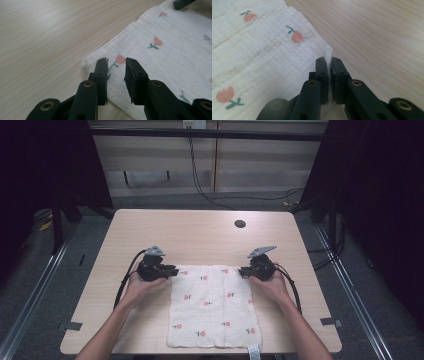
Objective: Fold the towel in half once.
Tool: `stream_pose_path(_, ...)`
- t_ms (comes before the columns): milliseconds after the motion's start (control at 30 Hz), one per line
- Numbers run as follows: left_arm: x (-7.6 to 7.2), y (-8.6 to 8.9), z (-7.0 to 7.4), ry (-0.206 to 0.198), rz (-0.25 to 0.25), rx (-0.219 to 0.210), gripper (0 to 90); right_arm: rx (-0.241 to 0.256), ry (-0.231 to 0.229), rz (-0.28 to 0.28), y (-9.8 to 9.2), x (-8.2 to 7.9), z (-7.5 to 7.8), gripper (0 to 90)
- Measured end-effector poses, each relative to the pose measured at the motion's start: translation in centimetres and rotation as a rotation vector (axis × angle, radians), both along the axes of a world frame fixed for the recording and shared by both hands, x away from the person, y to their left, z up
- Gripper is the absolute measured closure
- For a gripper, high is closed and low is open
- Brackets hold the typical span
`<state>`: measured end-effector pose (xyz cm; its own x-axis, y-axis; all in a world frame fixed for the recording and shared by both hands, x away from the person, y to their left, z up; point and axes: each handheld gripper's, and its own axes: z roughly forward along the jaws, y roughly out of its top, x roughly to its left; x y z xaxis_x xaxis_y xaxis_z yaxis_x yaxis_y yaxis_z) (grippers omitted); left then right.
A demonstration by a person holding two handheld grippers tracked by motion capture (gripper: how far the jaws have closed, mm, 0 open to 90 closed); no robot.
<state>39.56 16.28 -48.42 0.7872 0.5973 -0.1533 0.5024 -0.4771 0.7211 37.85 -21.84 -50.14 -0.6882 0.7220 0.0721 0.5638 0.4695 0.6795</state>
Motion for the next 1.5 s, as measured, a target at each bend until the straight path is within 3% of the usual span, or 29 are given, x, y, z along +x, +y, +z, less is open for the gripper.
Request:
stream_pose_path(33, 0.2, -0.3, -0.2, -0.001, -0.003, 0.015, 71.2, 0.006, 0.001, -0.001, 0.0, 0.0, 0.0, 85.8)
stream_pose_path(133, 0.9, -0.1, -1.0, -0.008, 0.059, 0.044, 66.0, -0.003, -0.004, 0.0, 0.0, 0.0, 0.0, 85.8)
stream_pose_path(200, 1.2, 0.3, -1.3, 0.021, 0.075, 0.015, 65.1, -0.01, -0.009, -0.007, 0.1, -0.1, 0.0, 85.7)
stream_pose_path(267, 1.3, 0.3, -1.5, 0.007, 0.103, 0.038, 64.0, -0.009, -0.013, -0.005, 0.1, -0.1, 0.0, 85.7)
stream_pose_path(367, 1.4, 0.1, -1.7, 0.009, 0.076, 0.04, 60.8, 0.002, -0.018, -0.005, 0.1, -0.2, -0.1, 85.8)
stream_pose_path(500, 1.5, -0.2, -1.8, 0.008, 0.083, 0.034, 55.1, 0.005, -0.011, -0.01, 0.0, -0.2, -0.1, 85.8)
stream_pose_path(633, 1.4, -0.7, -1.6, -0.005, 0.071, 0.08, 53.3, 0.006, -0.012, -0.011, -0.1, -0.2, -0.1, 85.9)
stream_pose_path(867, 1.2, -0.8, -1.7, -0.019, 0.05, 0.069, 56.9, 0.01, -0.008, -0.009, -0.2, -0.4, -0.1, 85.9)
stream_pose_path(1000, 0.8, -1.2, -1.6, -0.008, 0.011, 0.07, 72.0, 0.013, -0.01, -0.008, -0.2, -0.4, -0.1, 85.8)
stream_pose_path(1100, 0.9, -1.0, -1.8, 0.012, 0.006, 0.034, 85.7, 0.017, -0.001, -0.01, -0.2, -0.4, -0.1, 86.0)
stream_pose_path(1200, 1.1, -0.6, -1.7, 0.032, 0.015, 0.008, 86.9, 0.037, 0.01, -0.013, -0.6, -0.4, -0.2, 86.0)
stream_pose_path(1300, 1.1, 0.3, -1.0, 0.049, 0.021, -0.056, 87.3, 0.044, 0.011, -0.023, -0.9, -0.4, -0.2, 86.0)
stream_pose_path(1500, 0.7, 0.3, -0.3, 0.035, 0.013, -0.092, 87.7, 0.058, 0.01, -0.031, -1.2, -0.7, 0.1, 86.1)
